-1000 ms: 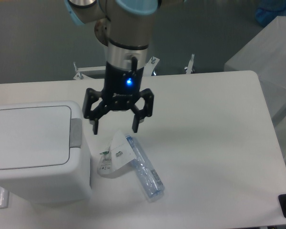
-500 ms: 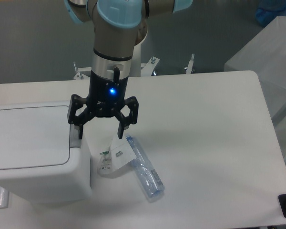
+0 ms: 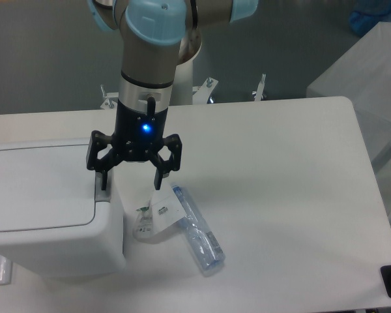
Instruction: Open the trash can
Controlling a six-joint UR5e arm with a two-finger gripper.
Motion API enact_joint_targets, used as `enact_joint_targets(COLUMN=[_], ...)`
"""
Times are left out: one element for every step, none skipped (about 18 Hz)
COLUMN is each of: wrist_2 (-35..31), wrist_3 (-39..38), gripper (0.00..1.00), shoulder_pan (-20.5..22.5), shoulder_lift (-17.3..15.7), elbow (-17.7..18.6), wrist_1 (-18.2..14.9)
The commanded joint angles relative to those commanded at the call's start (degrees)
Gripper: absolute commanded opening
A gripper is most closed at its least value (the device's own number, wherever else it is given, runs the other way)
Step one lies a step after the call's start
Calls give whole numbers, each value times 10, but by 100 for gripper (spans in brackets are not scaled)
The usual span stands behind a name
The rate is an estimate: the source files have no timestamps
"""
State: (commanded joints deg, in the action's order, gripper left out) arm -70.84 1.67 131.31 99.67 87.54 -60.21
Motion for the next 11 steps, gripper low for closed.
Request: enact_joint_targets(wrist_2=[0,-1,-2,-2,-2,-2,-2,-2,-2,-2,-2], wrist_3=[1,2,2,2,2,2,2,2,3,4,5], gripper=[100,100,100,100,100,100,100,100,100,100,100], shoulder_pan=[1,0,0,0,1,1,1,1,1,1,1], shoulder_lift=[-1,-1,-1,-2,-2,-2,-2,-1,-2,-3,-4], elbow=[2,4,4,4,4,4,4,5,10,15,15], wrist_1=[0,0,1,1,1,2,2,3,4,4,4])
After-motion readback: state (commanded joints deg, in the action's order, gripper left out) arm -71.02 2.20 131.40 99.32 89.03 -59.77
